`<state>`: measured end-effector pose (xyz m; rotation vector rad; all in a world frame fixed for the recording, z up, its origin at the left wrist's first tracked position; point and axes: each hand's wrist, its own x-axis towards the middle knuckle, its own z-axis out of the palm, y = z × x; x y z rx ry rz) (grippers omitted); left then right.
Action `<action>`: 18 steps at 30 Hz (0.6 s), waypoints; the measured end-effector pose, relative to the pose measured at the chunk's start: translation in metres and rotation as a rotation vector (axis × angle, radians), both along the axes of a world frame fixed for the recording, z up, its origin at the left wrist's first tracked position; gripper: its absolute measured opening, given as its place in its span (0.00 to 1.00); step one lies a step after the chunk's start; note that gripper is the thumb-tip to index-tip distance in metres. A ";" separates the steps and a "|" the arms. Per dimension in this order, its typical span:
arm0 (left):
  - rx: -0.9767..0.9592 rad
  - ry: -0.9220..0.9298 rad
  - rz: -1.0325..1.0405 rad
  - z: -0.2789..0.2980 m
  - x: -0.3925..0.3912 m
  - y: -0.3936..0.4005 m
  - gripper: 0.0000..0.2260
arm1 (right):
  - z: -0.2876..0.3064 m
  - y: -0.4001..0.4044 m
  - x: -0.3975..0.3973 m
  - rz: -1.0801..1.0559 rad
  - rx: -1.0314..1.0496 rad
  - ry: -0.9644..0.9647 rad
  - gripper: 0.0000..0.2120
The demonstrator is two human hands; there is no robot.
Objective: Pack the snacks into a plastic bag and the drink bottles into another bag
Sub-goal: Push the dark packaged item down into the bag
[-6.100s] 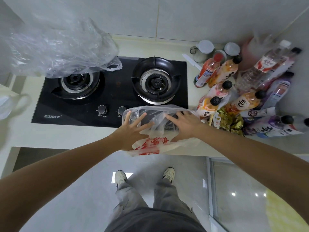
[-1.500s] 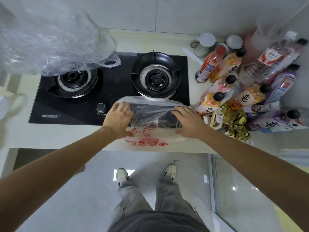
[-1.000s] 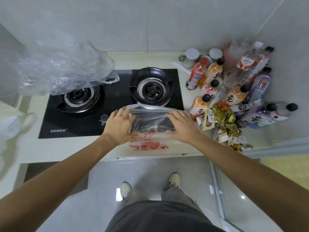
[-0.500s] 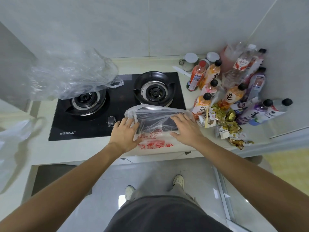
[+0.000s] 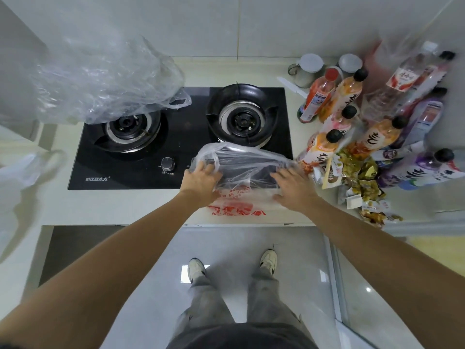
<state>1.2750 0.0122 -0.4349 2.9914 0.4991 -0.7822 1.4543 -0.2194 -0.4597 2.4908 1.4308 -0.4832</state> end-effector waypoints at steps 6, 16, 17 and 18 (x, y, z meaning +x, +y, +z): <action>0.063 -0.037 0.015 -0.022 0.002 -0.010 0.18 | -0.016 -0.010 0.004 0.040 0.065 -0.050 0.20; 0.121 -0.100 0.107 -0.013 -0.008 -0.016 0.13 | -0.013 -0.001 0.016 0.129 0.070 -0.057 0.16; 0.116 -0.116 0.123 -0.008 -0.011 -0.016 0.12 | -0.012 0.001 0.017 0.136 0.099 -0.055 0.15; 0.111 -0.131 0.141 -0.002 -0.014 -0.016 0.12 | -0.009 0.003 0.018 0.142 0.131 -0.044 0.14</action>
